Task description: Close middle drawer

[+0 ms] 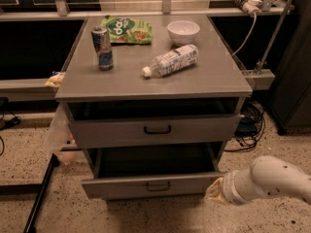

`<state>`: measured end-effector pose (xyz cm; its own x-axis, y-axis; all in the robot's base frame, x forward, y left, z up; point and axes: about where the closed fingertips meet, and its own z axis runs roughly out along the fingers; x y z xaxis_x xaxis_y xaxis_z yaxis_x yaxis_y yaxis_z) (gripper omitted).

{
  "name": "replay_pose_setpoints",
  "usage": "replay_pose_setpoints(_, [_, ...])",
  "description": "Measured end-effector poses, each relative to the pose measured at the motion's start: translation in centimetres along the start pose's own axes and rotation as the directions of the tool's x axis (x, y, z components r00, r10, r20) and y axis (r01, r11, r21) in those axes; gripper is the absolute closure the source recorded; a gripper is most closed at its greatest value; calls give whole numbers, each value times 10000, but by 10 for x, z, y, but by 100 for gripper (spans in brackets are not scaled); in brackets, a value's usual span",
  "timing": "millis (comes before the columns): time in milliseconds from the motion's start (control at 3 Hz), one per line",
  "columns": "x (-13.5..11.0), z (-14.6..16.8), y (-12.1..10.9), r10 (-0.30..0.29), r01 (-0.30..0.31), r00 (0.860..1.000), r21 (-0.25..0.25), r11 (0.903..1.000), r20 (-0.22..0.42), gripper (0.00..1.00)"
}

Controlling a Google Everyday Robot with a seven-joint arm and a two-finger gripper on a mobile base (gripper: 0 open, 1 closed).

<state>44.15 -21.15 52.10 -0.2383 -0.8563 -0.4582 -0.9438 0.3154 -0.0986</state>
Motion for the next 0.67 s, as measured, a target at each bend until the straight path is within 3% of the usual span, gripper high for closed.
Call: replay_pose_setpoints(667, [7,69,-21,-651,593,9923,577,9966,1054,100])
